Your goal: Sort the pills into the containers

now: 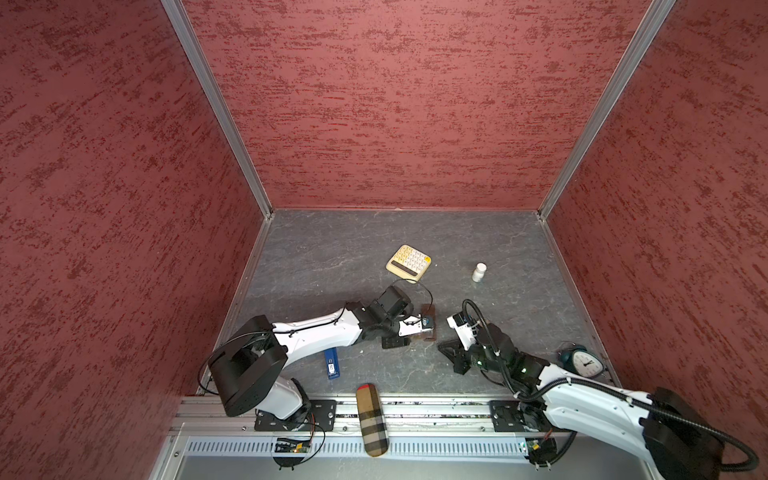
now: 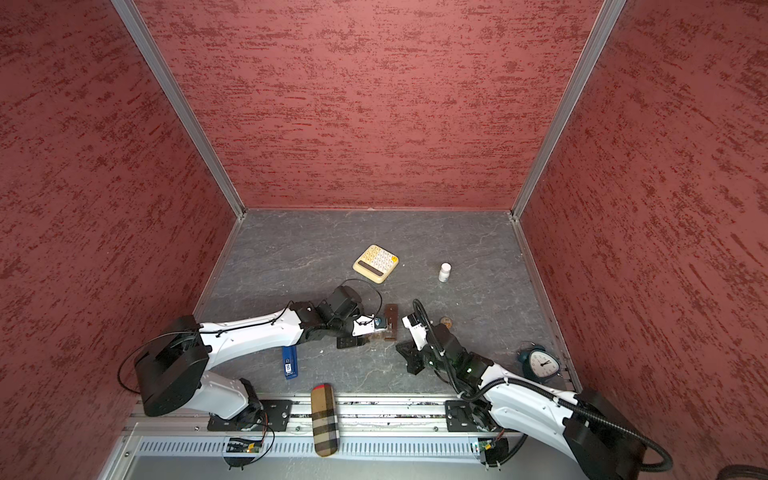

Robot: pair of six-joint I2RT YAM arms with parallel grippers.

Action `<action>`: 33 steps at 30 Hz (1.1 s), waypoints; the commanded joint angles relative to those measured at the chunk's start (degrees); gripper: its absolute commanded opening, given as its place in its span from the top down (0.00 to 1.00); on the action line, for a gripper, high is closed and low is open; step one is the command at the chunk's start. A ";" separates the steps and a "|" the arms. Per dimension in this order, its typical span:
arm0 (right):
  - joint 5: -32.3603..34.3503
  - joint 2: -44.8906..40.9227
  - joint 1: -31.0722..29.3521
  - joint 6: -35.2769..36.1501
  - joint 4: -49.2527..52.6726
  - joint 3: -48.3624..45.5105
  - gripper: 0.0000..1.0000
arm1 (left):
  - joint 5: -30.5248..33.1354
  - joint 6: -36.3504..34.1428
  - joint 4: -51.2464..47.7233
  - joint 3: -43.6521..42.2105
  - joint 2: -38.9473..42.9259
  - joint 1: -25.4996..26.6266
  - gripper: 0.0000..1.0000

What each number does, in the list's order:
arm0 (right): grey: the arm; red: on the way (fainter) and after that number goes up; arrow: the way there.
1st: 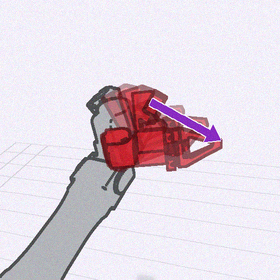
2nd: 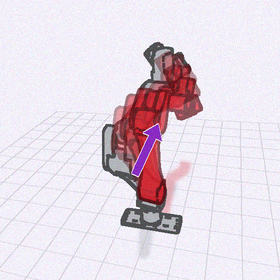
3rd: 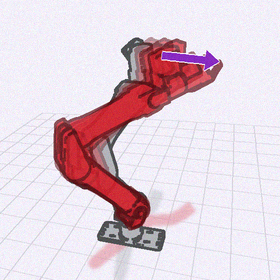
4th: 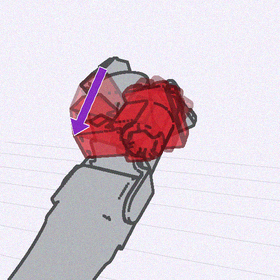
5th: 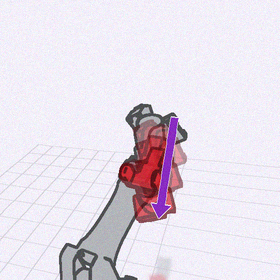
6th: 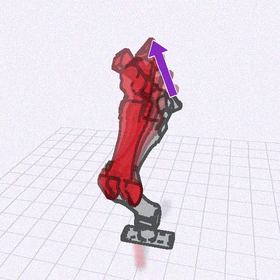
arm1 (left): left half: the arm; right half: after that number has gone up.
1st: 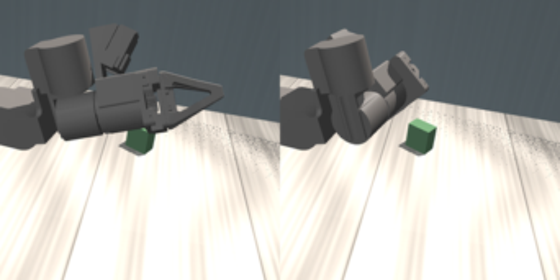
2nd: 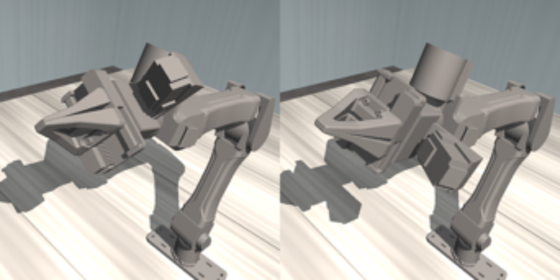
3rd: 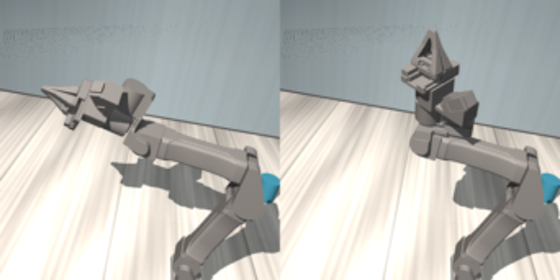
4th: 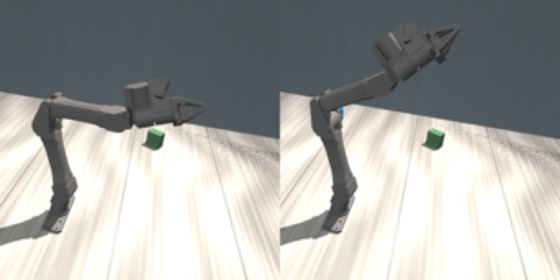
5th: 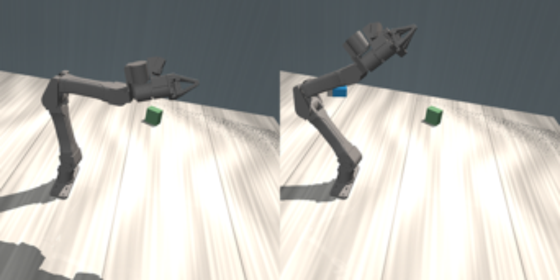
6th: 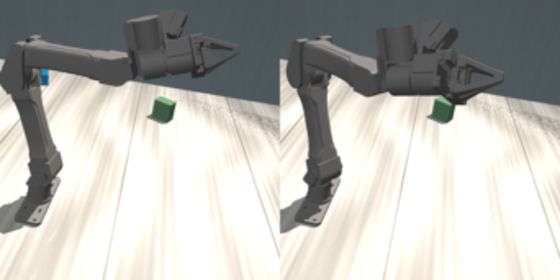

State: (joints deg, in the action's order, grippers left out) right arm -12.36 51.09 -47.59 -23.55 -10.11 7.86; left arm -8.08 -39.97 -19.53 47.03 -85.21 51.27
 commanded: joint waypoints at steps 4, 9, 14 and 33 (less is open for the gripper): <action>4.76 0.81 -1.82 0.90 -2.47 -0.27 1.00 | -1.23 -1.22 -0.85 2.49 -1.34 -0.51 1.00; 6.62 1.45 -2.83 0.30 -2.20 -0.19 1.00 | -1.25 -1.74 -3.11 3.98 -1.71 -0.65 1.00; 7.26 1.91 -3.03 -0.21 -1.89 -0.05 1.00 | -0.57 -2.64 -5.98 5.86 -1.92 -0.65 1.00; 7.34 3.57 -3.21 -0.70 -2.97 -0.13 1.00 | 0.09 -3.89 -13.28 11.65 -4.53 -0.17 1.00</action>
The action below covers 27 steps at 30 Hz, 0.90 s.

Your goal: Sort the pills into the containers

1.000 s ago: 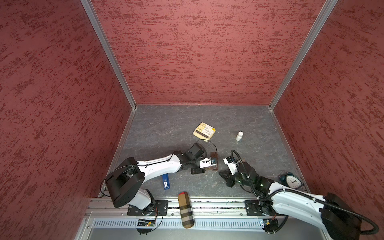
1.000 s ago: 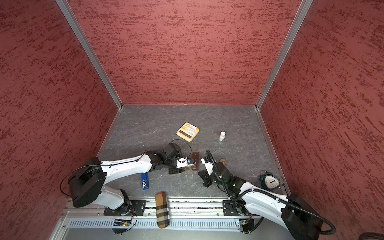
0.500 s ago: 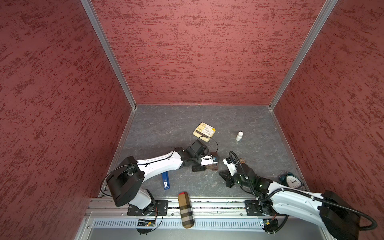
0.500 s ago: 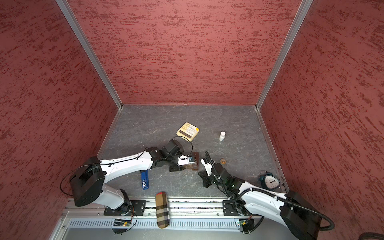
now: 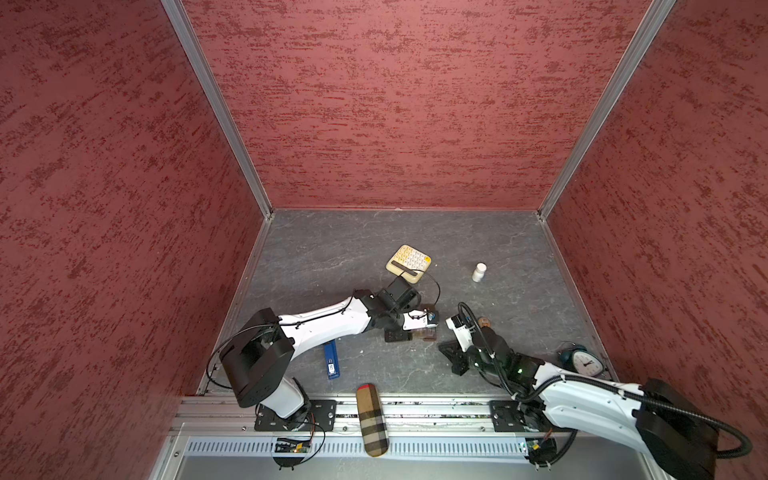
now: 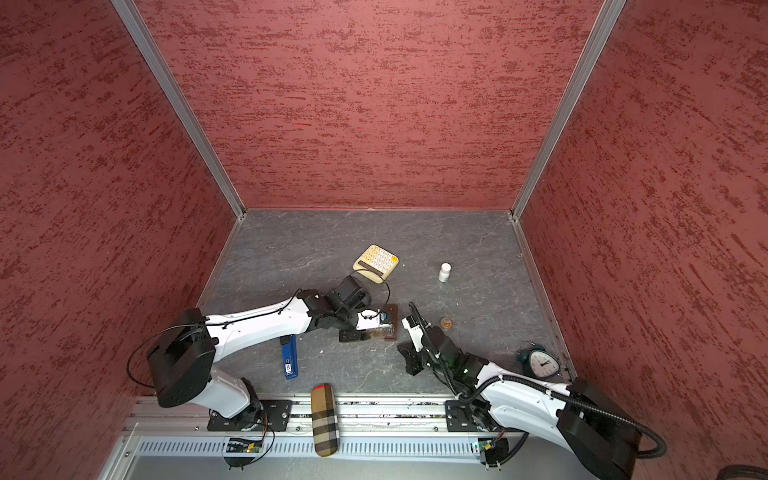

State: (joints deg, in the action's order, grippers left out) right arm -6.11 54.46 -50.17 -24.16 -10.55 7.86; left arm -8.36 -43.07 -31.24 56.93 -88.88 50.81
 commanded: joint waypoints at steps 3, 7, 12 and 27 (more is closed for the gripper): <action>1.10 0.39 -0.67 -0.09 -2.62 -0.18 1.00 | 0.63 -1.06 -1.85 2.17 -1.32 0.65 1.00; 1.27 0.39 -0.72 -0.25 -2.69 -0.22 1.00 | 0.74 -1.05 -2.44 2.88 -1.88 0.63 1.00; 1.23 1.70 -0.69 -0.40 -4.06 -0.47 1.00 | 1.24 -1.14 -3.32 3.96 -2.70 1.07 1.00; 1.10 2.68 -0.74 -0.80 -5.01 -0.58 1.00 | 4.10 -1.51 -8.10 8.41 -5.02 2.98 1.00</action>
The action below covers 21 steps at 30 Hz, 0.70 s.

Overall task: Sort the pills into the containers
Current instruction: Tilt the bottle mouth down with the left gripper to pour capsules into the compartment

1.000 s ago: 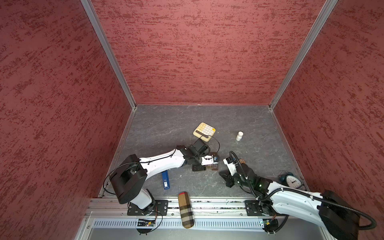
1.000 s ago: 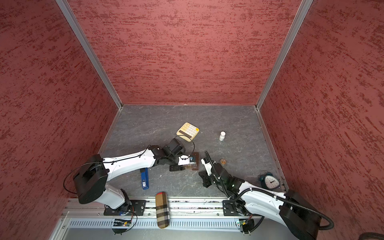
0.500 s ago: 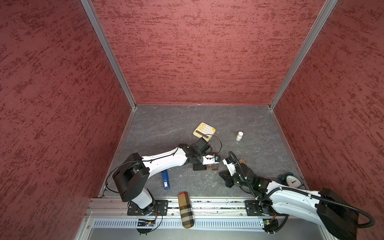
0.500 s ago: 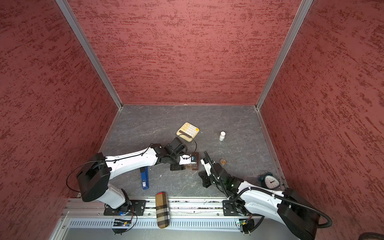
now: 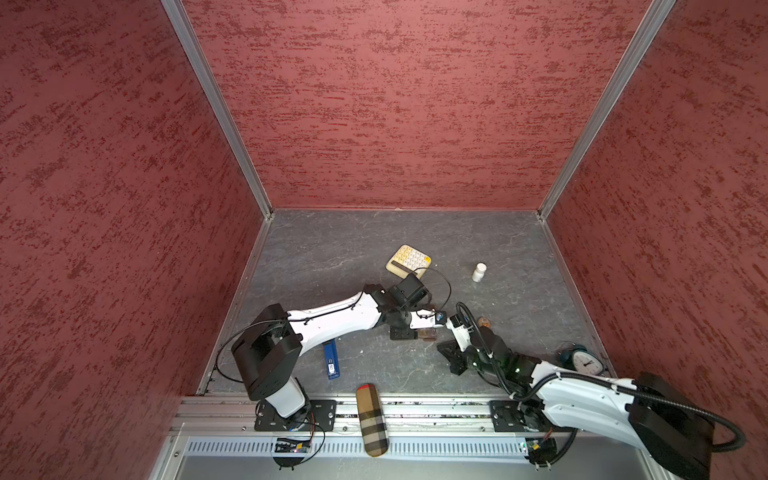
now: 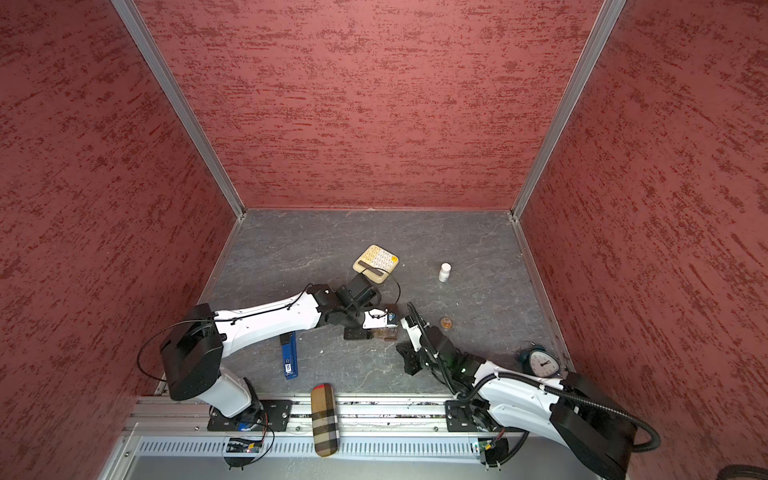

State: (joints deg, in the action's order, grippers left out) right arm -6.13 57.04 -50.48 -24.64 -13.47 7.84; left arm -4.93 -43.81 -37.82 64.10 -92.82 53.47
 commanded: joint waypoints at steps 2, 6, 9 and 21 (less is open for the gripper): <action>1.23 0.09 -0.49 -0.40 -1.99 -0.55 1.00 | 0.93 -0.75 -1.63 1.56 -1.47 0.43 1.00; 1.21 -0.08 -0.50 -0.41 -1.83 -0.58 1.00 | 1.34 -1.08 -2.16 2.08 -1.80 0.56 1.00; 1.12 0.01 -0.50 -0.40 -1.90 -0.61 1.00 | 2.02 -1.26 -2.94 2.70 -2.23 0.75 1.00; 1.04 0.16 -0.50 -0.31 -1.64 -0.46 1.00 | 4.91 -1.69 -5.94 5.22 -3.91 2.39 1.00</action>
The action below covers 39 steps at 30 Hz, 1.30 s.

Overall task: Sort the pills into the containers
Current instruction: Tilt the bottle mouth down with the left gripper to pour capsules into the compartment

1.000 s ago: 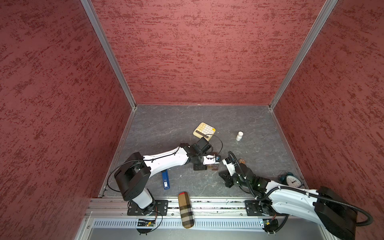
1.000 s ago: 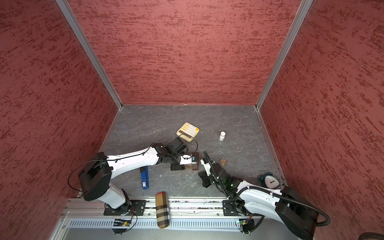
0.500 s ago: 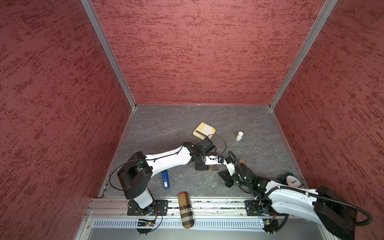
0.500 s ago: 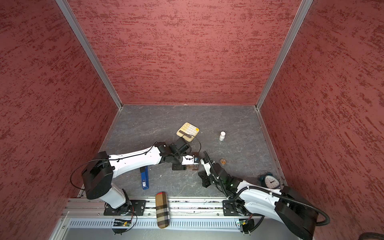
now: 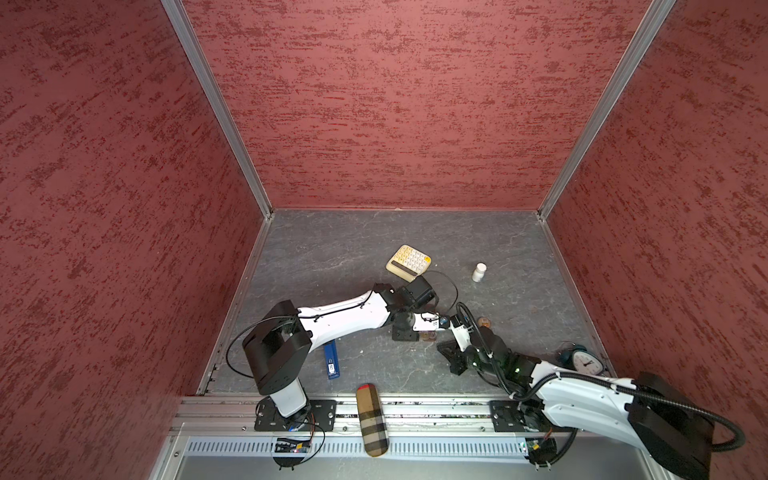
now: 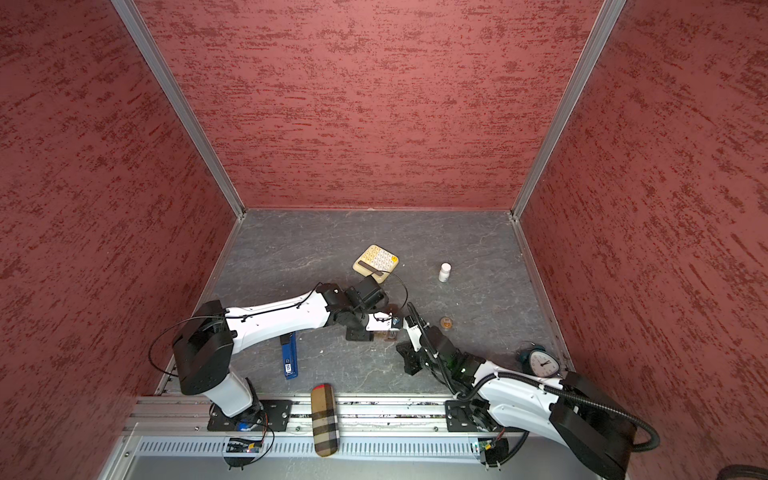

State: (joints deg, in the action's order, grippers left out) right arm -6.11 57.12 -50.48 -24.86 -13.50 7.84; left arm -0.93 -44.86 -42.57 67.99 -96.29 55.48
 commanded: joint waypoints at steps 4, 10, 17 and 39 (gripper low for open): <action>1.01 0.09 -0.49 -0.01 -1.62 -0.52 1.00 | 1.40 -0.75 -1.62 1.77 -0.91 0.48 1.00; 0.93 0.09 -0.47 -0.17 -1.53 -0.45 1.00 | 2.20 -0.93 -2.26 2.59 -1.44 0.88 1.00; 0.92 0.31 -0.46 -0.10 -1.66 -0.45 1.00 | 2.54 -1.18 -2.62 2.78 -1.53 1.00 1.00; 0.95 0.36 -0.51 0.07 -1.62 -0.49 1.00 | 4.41 -1.71 -5.50 5.22 -3.37 1.86 1.00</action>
State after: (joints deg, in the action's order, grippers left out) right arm -6.11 57.49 -50.50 -25.04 -13.47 7.81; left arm 3.44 -45.95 -47.72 72.53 -99.13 56.97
